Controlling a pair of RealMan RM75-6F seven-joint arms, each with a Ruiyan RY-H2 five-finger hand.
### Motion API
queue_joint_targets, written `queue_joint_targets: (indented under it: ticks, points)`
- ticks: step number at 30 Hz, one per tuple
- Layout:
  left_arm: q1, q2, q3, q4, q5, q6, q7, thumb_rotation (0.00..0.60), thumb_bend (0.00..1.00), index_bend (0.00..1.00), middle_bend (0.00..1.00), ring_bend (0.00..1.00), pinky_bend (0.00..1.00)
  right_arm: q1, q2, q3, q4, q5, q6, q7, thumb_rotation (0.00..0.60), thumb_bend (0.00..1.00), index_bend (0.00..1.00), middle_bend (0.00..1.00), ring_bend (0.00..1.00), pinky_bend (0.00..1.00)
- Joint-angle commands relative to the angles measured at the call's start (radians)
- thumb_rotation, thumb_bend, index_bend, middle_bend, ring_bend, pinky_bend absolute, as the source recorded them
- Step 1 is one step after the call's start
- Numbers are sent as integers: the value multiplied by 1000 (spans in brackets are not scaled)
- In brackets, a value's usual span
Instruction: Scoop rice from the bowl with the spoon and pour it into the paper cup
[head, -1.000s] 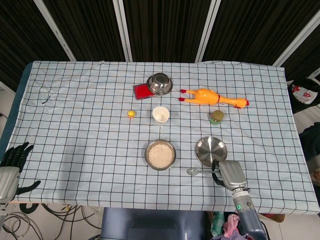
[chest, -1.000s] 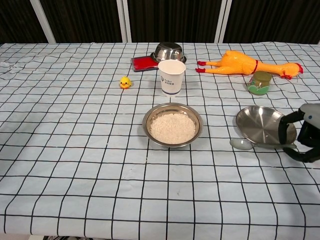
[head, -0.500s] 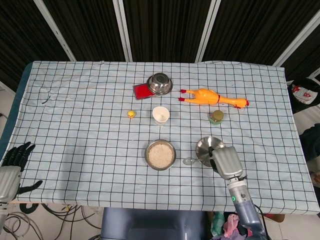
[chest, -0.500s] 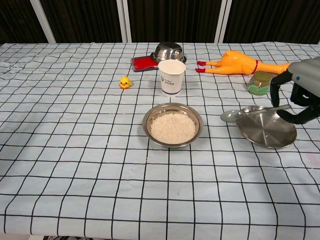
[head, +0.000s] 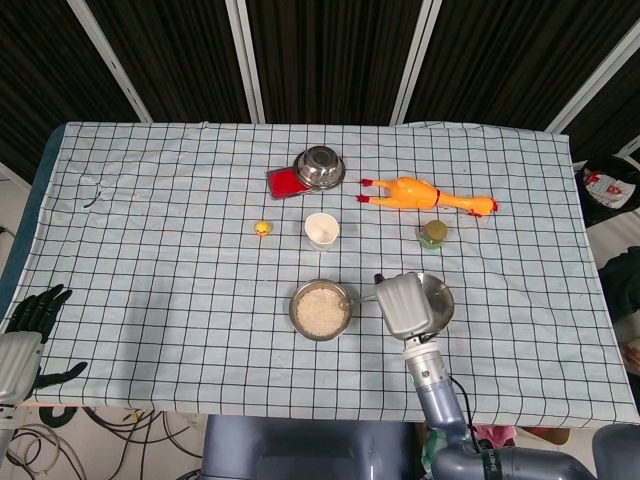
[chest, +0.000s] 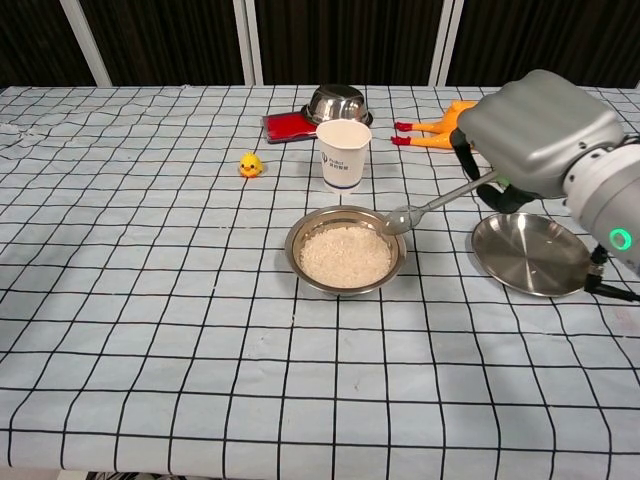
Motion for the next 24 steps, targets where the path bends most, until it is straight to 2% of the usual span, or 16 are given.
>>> queue_joint_targets:
  ticks: [1, 10, 24]
  points:
    - [-1, 3, -1, -6, -7, -5, -4, 600, 7, 0, 0, 0, 0, 46, -74, -13, 98, -39, 28, -80, 600, 479, 680, 1000, 1000, 1000]
    - [-3, 10, -2, -18, -14, -13, -17, 600, 7, 0, 0, 0, 0, 74, -160, -39, 224, -86, 39, -94, 600, 479, 684, 1000, 1000, 1000]
    - [-5, 16, 5, -25, -3, -16, -34, 600, 7, 0, 0, 0, 0, 83, -182, -132, 339, -226, 38, -89, 600, 481, 684, 1000, 1000, 1000]
